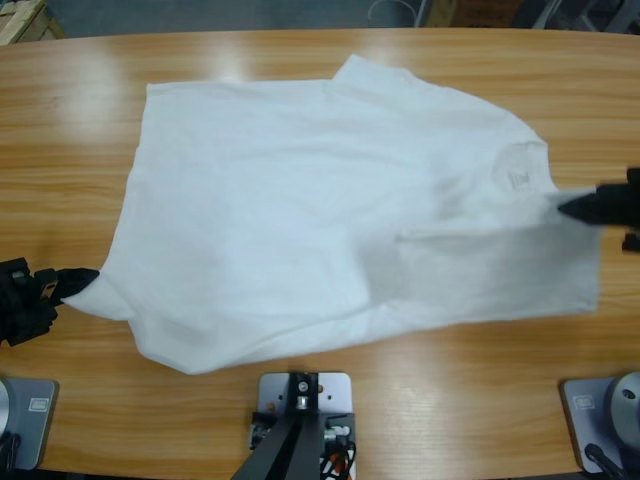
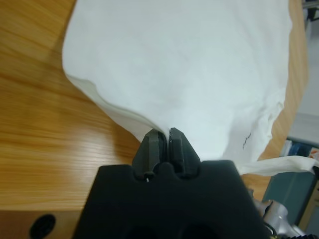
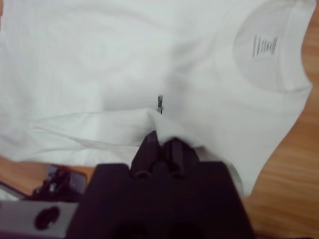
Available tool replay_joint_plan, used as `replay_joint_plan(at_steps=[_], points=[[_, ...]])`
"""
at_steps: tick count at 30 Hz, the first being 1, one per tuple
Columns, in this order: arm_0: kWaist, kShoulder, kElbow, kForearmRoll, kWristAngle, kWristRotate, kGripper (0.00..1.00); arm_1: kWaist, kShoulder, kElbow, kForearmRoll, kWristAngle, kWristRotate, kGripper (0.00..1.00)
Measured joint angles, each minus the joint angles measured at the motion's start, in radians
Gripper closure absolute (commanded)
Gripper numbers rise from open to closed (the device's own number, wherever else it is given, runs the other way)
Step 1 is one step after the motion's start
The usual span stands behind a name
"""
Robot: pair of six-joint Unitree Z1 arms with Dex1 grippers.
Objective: Fold clothes
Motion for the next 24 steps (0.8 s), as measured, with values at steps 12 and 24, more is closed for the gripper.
replay_joint_plan(at_steps=[12, 24], points=[[0.321, 0.034, 0.017, -0.148, -0.136, 0.047, 1.0, -0.143, 0.158, -0.127, -0.036, 0.059, -0.13, 1.0], [0.451, 0.088, 0.024, -0.212, -0.275, 0.149, 1.0, -0.22, 0.275, -0.231, -0.093, 0.06, -0.2, 1.0]])
